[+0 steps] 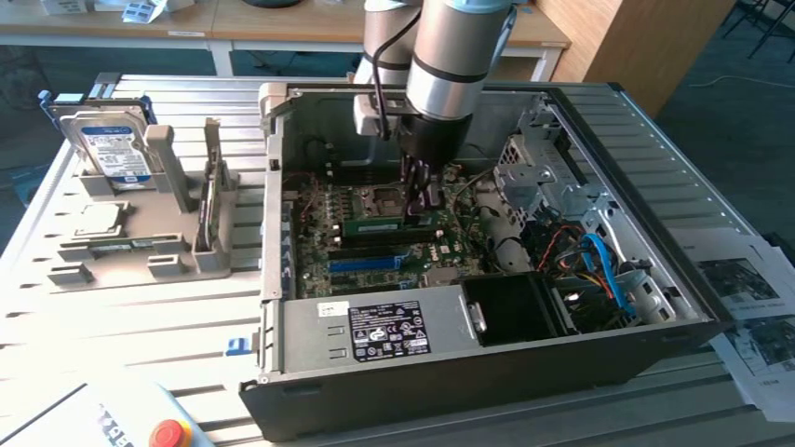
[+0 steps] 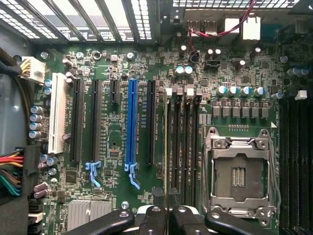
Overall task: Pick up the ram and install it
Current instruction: 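Insert the ram into the slot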
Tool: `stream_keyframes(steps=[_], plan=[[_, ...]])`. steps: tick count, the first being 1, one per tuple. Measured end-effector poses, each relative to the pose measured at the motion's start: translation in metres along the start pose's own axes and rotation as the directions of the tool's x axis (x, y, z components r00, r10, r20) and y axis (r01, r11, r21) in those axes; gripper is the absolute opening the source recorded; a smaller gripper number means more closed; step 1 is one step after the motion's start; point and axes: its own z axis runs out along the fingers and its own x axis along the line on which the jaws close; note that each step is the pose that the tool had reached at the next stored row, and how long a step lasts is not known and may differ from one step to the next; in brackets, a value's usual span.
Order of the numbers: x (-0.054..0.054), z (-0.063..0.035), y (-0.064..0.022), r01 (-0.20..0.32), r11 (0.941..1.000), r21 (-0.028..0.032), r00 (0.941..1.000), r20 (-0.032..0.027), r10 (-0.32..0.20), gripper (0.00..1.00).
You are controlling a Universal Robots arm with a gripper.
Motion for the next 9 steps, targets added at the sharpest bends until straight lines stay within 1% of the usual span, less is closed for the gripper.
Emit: stream_keyframes(steps=[9], plan=[[-0.0001, 0.0024, -0.0001, 0.000, 1.0000, 0.0000, 1.0000, 0.0001, 0.000, 0.12]])
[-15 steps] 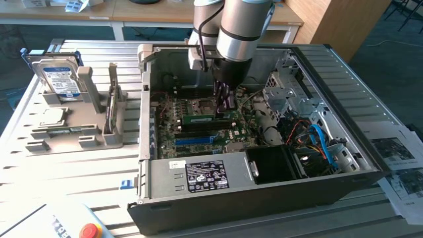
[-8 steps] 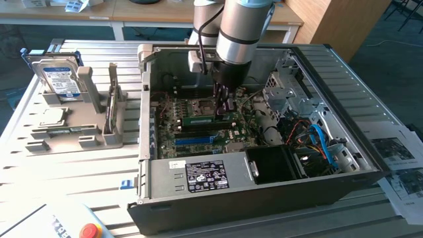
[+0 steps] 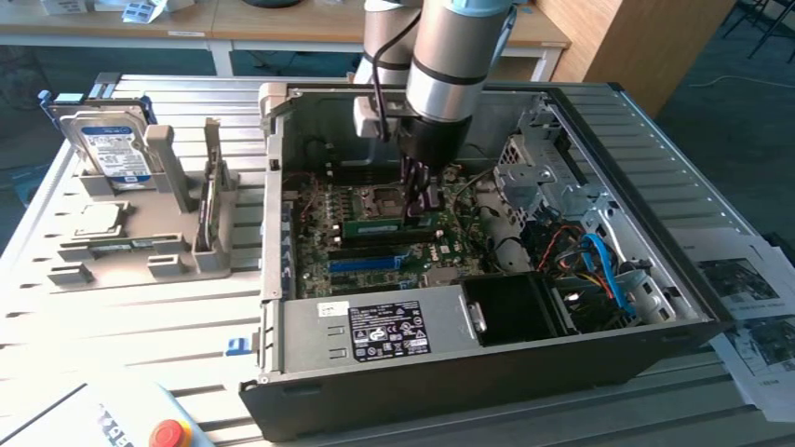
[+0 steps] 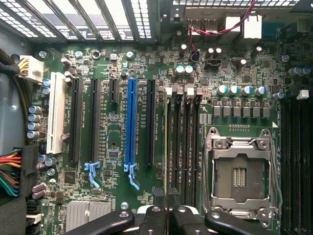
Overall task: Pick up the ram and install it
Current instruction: 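Insert the ram into the slot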
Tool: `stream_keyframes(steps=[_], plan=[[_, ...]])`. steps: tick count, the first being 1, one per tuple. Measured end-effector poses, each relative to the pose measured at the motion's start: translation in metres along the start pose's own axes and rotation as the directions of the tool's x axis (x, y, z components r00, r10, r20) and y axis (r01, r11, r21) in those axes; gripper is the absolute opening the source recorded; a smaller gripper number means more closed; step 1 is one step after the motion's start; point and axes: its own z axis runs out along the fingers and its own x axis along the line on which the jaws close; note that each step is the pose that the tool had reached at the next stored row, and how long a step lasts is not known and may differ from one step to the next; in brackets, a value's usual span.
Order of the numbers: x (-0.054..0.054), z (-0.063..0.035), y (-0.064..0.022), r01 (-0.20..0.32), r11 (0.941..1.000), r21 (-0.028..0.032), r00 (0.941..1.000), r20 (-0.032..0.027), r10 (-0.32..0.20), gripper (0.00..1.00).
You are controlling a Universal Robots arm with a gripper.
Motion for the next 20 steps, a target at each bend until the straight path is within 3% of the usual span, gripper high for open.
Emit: stream_keyframes(steps=[20], plan=[[-0.0001, 0.0024, -0.0009, -0.004, 1.0000, -0.0002, 1.0000, 0.0005, 0.004, 0.12]])
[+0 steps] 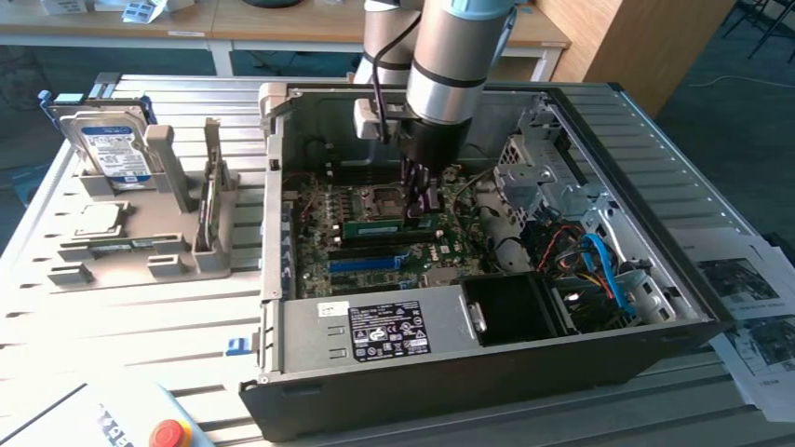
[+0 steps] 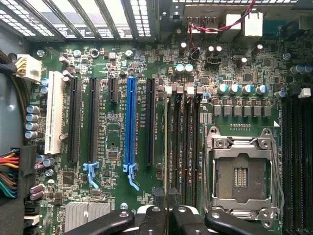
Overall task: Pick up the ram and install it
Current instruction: 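Insert the ram into the slot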
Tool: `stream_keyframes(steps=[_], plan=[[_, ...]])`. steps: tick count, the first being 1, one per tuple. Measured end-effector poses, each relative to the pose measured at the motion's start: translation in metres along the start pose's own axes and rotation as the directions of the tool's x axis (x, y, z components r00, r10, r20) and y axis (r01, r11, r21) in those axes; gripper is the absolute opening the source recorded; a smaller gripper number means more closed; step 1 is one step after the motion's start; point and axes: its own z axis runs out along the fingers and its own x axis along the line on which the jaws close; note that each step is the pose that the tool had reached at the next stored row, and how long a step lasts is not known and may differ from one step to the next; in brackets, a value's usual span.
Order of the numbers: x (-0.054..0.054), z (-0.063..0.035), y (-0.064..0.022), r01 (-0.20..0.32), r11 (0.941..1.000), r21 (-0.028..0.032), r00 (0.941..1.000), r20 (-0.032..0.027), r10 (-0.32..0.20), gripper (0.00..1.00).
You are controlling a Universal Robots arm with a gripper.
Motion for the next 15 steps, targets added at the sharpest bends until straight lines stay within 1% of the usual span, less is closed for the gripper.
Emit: stream_keyframes(steps=[15], plan=[[0.0000, 0.0010, -0.0001, -0.010, 1.0000, -0.0004, 1.0000, 0.0005, 0.010, 0.12]])
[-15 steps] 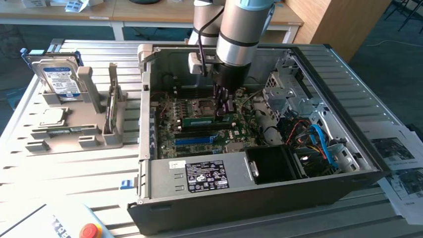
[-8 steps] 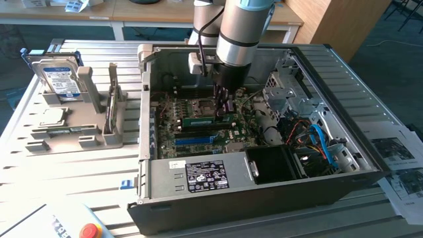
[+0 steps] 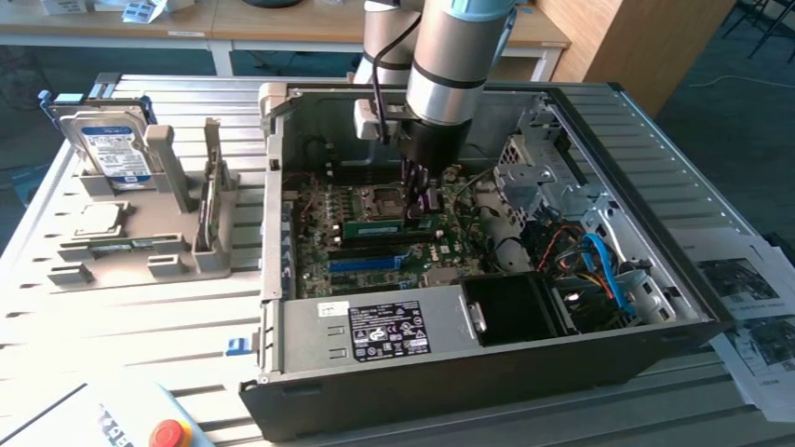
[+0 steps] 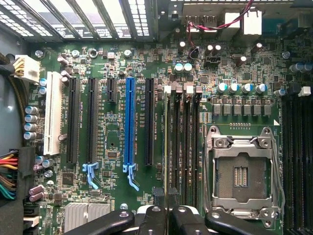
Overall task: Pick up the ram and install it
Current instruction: 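Insert the ram into the slot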
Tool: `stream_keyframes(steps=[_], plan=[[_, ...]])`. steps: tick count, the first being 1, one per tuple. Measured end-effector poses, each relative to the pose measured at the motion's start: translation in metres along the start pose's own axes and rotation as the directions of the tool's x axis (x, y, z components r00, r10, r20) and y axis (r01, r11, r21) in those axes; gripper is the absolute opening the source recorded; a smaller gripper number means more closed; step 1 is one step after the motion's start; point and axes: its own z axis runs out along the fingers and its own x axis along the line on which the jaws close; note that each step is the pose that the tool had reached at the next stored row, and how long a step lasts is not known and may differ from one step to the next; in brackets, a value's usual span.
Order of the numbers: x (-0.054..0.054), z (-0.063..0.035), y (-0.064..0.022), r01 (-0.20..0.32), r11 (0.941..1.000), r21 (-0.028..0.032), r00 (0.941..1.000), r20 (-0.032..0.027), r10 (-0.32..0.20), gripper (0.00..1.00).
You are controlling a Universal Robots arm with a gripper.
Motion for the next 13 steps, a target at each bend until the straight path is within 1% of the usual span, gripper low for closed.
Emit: stream_keyframes(steps=[3, 13], plan=[[0.0000, 0.0001, 0.0000, -0.011, 0.9999, -0.0005, 0.9999, 0.0006, 0.011, 0.12], [-0.0001, 0.0017, -0.0002, -0.012, 0.9999, -0.0003, 0.9999, 0.0007, 0.012, 0.12]])
